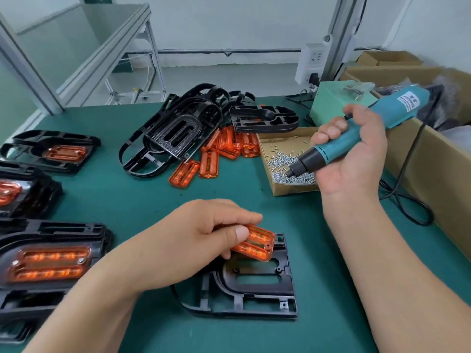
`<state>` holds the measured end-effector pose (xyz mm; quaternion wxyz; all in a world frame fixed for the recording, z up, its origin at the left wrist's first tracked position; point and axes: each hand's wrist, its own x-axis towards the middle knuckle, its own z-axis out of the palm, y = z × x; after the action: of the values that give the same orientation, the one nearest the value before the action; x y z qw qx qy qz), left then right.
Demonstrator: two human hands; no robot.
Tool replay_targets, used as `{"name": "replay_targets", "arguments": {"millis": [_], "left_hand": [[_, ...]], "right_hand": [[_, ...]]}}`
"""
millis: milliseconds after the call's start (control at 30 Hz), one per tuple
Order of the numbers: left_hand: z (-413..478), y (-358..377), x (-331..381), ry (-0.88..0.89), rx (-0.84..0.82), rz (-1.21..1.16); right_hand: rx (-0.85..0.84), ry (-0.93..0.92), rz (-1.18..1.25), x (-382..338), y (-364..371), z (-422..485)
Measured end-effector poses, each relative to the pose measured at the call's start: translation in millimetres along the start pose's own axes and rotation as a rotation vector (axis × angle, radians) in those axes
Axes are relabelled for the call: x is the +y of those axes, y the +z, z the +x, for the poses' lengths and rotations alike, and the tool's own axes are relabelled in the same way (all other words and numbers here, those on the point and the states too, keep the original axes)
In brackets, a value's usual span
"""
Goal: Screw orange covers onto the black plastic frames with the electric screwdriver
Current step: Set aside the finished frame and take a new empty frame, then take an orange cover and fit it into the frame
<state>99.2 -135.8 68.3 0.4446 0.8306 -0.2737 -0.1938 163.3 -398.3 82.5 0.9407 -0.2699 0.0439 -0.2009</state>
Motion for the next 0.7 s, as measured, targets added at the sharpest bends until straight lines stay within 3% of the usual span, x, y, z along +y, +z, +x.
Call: {"name": "replay_targets", "arguments": {"millis": [300,700], "left_hand": [[-2.3,0.3,-3.2,-0.017,-0.118,-0.193],[-4.5,3.2,14.1,0.065,-0.042,0.176]], "right_hand": [[-0.024,0.002,0.003,0.9,0.3,-1.7],[-0.036,0.010,0.025,0.5,0.5,-1.3]]}}
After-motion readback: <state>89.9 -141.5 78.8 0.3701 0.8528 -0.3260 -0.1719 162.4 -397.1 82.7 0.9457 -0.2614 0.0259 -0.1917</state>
